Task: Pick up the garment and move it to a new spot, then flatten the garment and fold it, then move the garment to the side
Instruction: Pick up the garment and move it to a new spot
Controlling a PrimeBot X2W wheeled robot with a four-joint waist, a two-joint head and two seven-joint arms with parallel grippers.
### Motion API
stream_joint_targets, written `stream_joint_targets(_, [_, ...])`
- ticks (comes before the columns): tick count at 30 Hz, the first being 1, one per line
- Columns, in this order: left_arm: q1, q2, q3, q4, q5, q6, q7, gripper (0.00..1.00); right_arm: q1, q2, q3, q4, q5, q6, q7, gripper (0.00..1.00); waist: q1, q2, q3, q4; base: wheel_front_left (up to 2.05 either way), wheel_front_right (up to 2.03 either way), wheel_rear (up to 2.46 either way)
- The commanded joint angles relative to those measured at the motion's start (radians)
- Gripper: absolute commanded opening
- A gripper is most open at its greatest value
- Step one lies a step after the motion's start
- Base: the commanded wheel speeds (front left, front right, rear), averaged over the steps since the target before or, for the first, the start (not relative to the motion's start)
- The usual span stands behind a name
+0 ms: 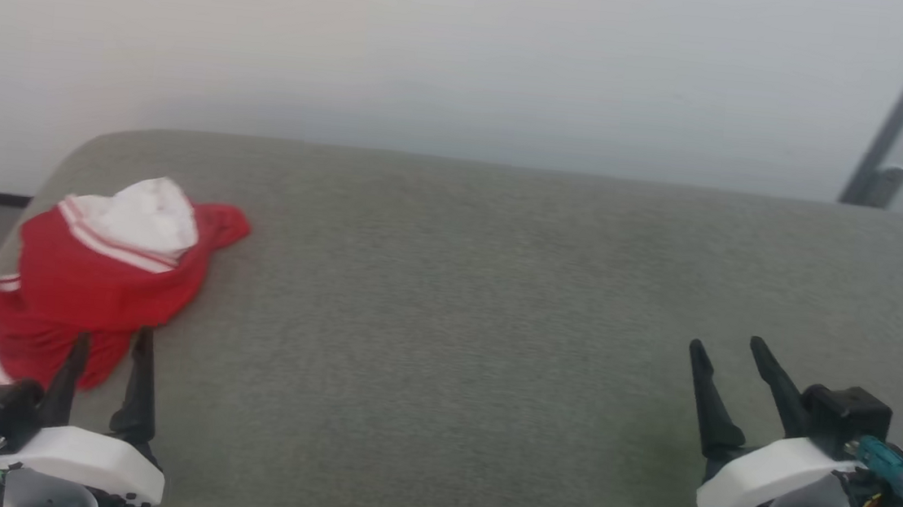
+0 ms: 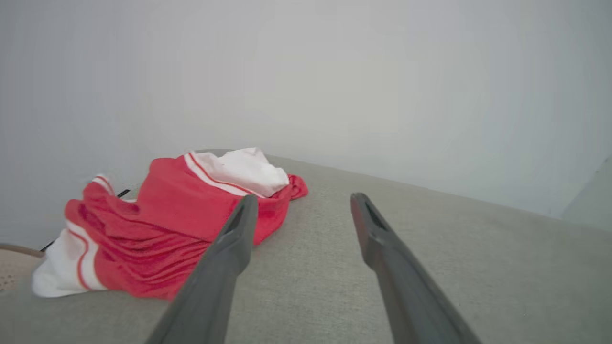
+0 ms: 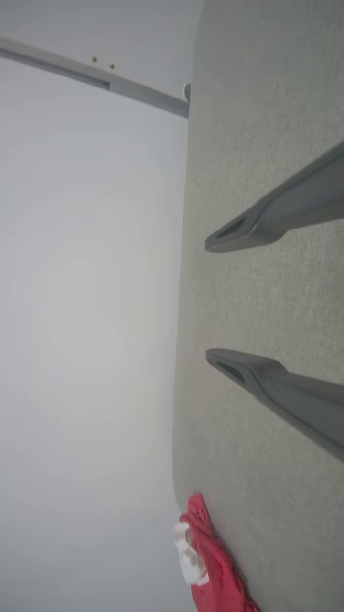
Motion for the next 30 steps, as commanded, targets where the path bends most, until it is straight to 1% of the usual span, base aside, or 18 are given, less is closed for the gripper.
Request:
stream_joint_targets(1, [0.000,0.004,0.004,-0.007,0.002,0.008,0.001,1.00,-0.013,0.001,0.011,0.001,0.008,0.000,0.001,1.00,0.0000,0.0000,-0.008,0.048,0.00,0.00,0.00])
stream_joint_targets(8, [0.021,0.016,0.022,-0.034,-0.011,0.032,0.018,1.00,-0.033,0.002,0.064,0.013,0.019,0.000,0.007,1.00,0.0000,0.0000,-0.016,0.154,0.00,0.00,0.00])
stream_joint_targets(12, [0.026,0.014,0.027,-0.051,-0.017,0.049,0.030,1.00,-0.046,0.002,0.089,0.024,0.025,0.000,0.004,1.00,0.0000,0.0000,-0.018,0.201,0.00,0.00,0.00])
stream_joint_targets(16, [0.031,0.015,0.025,-0.061,-0.023,0.055,0.044,1.00,-0.050,-0.002,0.100,0.035,0.029,0.000,-0.002,1.00,0.0000,0.0000,-0.017,0.237,0.00,0.00,0.00])
stream_joint_targets(24, [0.007,0.002,0.026,-0.063,-0.045,0.071,0.058,1.00,-0.047,-0.008,0.084,0.030,0.026,0.000,-0.006,1.00,0.0000,0.0000,0.000,0.274,0.00,0.00,0.00])
stream_joint_targets(30, [-0.080,0.025,0.027,-0.005,-0.065,0.055,0.090,1.00,-0.067,-0.019,0.076,0.011,0.018,0.000,0.007,1.00,0.0000,0.0000,0.035,0.260,0.00,0.00,0.00])
